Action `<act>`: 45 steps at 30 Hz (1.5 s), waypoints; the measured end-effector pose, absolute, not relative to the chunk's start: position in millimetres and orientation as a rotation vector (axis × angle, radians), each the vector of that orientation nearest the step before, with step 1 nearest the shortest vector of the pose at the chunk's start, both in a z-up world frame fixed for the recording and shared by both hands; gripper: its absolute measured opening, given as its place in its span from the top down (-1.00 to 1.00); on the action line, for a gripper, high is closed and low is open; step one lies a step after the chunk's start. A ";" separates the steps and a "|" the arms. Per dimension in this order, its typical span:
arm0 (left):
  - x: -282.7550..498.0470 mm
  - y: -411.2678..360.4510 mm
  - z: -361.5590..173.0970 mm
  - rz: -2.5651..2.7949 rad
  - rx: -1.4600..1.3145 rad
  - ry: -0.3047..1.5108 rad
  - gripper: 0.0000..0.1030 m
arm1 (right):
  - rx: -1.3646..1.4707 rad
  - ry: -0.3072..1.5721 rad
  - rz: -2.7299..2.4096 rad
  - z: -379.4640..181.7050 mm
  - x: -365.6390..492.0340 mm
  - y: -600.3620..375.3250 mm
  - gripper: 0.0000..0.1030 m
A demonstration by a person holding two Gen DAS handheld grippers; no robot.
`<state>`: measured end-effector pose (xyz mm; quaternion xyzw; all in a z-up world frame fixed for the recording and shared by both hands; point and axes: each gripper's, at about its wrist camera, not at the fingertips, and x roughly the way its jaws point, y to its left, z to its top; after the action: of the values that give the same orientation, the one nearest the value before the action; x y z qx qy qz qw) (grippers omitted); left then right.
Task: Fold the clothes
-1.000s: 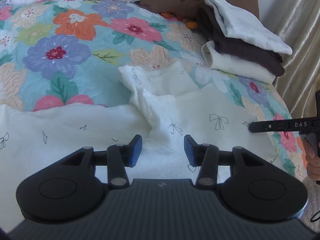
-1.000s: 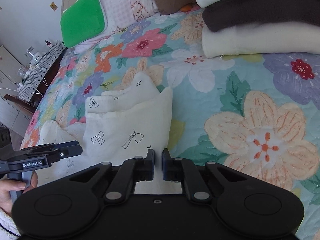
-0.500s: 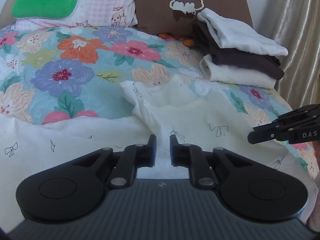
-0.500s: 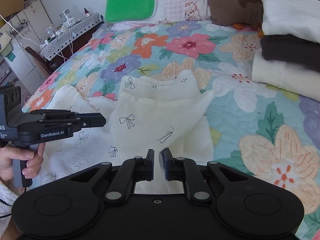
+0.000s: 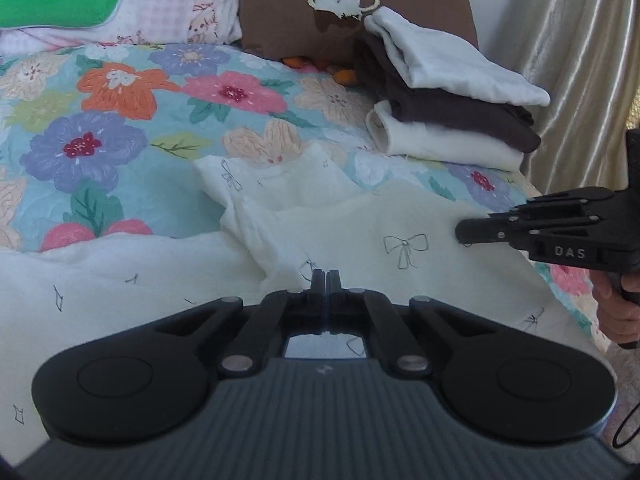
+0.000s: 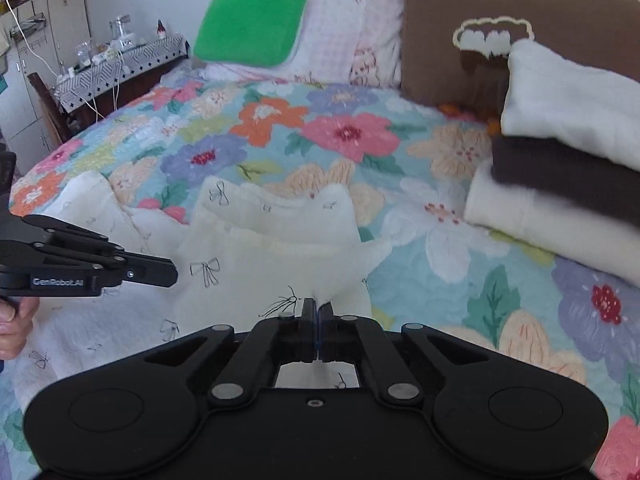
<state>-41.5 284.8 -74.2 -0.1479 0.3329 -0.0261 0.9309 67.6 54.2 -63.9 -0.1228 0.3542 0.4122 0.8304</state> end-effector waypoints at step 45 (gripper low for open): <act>-24.5 299.7 -18.0 0.239 -0.245 0.508 0.85 | 0.005 0.510 1.008 -2.7 98.2 55.1 0.95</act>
<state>-24.5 299.7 -18.0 -0.1206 0.2502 0.1176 0.9534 98.2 55.1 -2.7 0.0022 0.2415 0.4776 0.8447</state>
